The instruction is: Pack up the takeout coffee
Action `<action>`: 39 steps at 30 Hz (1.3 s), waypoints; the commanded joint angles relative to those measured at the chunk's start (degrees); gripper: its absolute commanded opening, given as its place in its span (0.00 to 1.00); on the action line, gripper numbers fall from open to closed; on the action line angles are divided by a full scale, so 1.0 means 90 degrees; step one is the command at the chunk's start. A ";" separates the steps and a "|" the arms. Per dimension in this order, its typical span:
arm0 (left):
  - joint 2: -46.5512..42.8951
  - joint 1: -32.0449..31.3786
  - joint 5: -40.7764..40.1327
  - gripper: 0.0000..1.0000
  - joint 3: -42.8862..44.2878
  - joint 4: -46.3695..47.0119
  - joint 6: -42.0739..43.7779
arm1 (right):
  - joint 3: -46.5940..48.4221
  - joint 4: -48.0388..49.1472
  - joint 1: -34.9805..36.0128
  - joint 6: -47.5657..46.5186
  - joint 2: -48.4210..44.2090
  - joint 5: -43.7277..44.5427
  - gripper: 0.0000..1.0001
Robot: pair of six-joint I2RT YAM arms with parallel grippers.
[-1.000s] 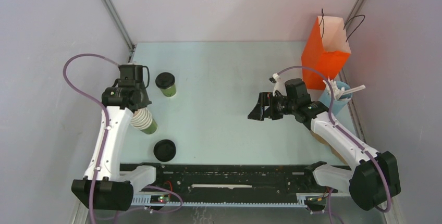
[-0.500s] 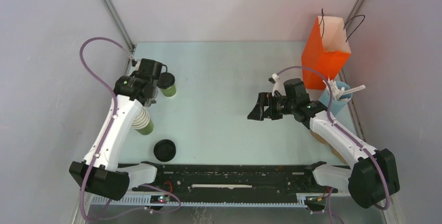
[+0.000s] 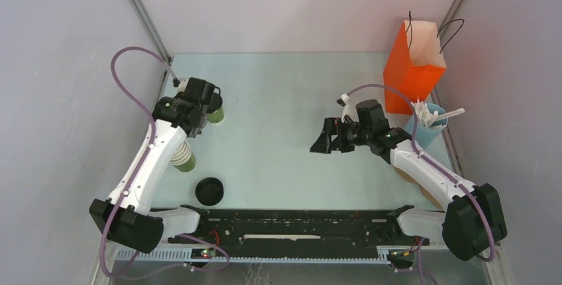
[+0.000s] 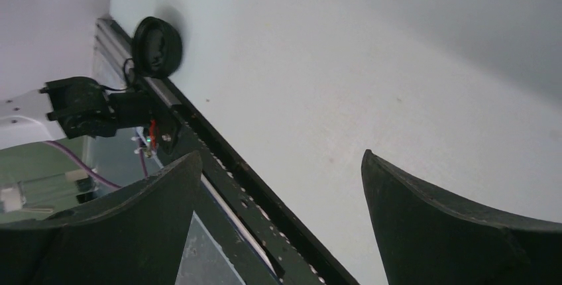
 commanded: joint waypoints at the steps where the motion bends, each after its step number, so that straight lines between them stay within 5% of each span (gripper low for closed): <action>1: -0.0082 -0.0086 0.0606 0.00 -0.0189 0.0154 -0.0238 | 0.0035 0.1458 0.0625 0.1038 0.0454 -0.0484 0.99; 10: -0.0326 -0.0176 0.0666 0.00 -0.0557 0.0295 -0.0254 | 0.2368 0.5287 0.2225 0.4835 0.4135 -0.1060 0.90; 15: -0.0604 -0.0178 0.0961 0.00 -0.0597 0.0396 -0.0264 | 0.3897 0.5426 0.2806 0.5572 0.5301 -0.0434 0.98; 24: -0.0774 -0.0179 0.1069 0.00 -0.1000 0.0513 -0.0352 | 0.6144 0.4375 0.3513 0.5298 0.6753 -0.0230 0.99; 39: -0.0855 -0.0186 0.1018 0.00 -0.0967 0.0540 -0.0354 | 0.5535 0.5144 0.3332 0.5783 0.6964 -0.0237 0.90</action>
